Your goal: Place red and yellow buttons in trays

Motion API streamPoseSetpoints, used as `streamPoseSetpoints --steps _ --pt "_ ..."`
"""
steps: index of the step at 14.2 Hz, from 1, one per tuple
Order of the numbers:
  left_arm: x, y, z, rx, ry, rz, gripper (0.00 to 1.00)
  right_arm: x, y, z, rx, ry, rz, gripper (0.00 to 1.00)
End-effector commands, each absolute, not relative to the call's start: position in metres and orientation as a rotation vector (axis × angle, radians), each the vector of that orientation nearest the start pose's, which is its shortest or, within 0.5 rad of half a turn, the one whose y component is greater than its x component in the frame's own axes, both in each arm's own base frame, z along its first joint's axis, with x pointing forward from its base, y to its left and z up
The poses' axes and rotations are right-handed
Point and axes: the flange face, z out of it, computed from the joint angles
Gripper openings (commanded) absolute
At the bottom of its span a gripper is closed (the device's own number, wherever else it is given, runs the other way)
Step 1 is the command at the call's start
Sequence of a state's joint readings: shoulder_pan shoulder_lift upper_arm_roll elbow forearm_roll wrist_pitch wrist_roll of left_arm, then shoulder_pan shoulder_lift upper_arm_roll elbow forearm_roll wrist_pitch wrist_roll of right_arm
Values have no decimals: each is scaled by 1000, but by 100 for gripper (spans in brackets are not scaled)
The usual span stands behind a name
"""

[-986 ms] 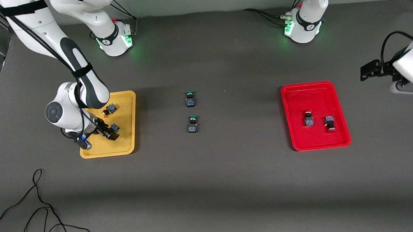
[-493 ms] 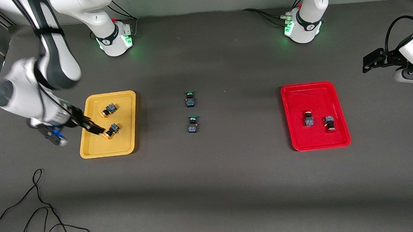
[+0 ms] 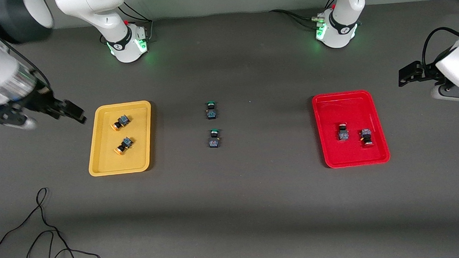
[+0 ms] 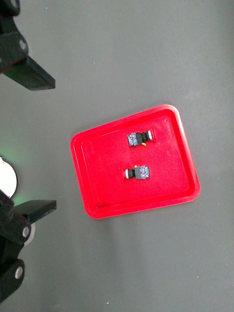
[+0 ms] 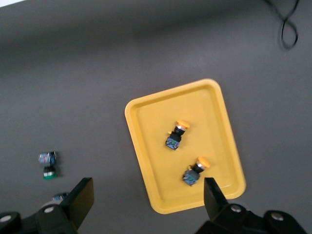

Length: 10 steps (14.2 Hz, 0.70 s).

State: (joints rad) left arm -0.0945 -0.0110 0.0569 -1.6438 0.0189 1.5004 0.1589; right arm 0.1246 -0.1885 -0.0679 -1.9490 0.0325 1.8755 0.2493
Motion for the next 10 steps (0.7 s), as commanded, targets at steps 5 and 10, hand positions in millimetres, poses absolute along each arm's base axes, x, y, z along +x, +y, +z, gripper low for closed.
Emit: streamPoseSetpoints --steps 5,10 --pt "539 -30 597 -3112 199 156 100 494 19 613 -3111 79 -49 100" --pt "539 -28 600 -3123 98 136 100 499 19 605 -3114 48 -23 100"
